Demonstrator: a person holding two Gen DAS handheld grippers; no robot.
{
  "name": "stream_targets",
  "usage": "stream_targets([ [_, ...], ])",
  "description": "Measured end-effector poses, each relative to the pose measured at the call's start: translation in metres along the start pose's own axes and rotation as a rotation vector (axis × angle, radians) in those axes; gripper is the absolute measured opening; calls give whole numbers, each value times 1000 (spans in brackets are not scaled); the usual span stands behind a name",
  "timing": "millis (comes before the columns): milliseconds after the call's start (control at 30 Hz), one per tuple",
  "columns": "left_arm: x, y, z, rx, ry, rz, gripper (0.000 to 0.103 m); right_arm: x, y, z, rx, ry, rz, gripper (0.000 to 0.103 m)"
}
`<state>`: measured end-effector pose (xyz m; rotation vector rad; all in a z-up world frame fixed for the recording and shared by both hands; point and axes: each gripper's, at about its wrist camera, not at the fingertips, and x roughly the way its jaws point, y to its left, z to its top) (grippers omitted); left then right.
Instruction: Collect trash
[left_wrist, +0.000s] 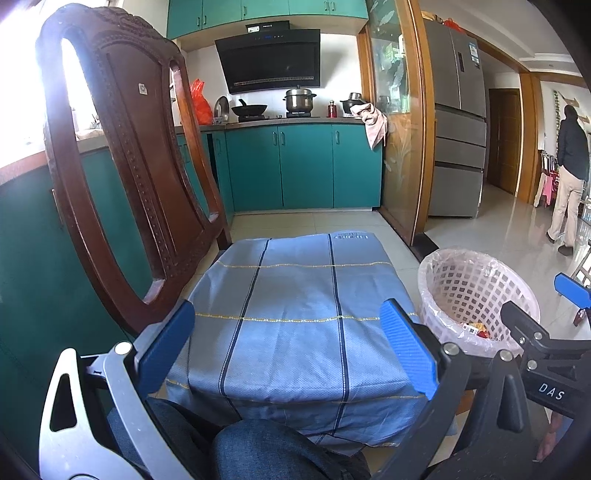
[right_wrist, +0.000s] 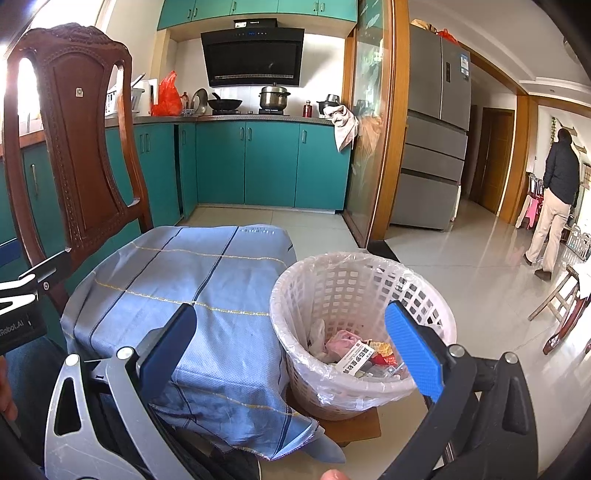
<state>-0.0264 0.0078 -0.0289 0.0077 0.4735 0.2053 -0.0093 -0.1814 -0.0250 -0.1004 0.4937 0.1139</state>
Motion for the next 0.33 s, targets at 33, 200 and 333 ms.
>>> stream_targets([
  [33, 1, 0, 0, -2, 4, -2, 100, 0, 0, 0, -1, 1, 0, 100],
  [200, 20, 3, 0, -12, 60, -25, 100, 9, 0, 0, 2, 23, 5, 100],
  [333, 65, 16, 8, -36, 122, -50, 100, 26, 6, 9, -12, 54, 40, 100],
])
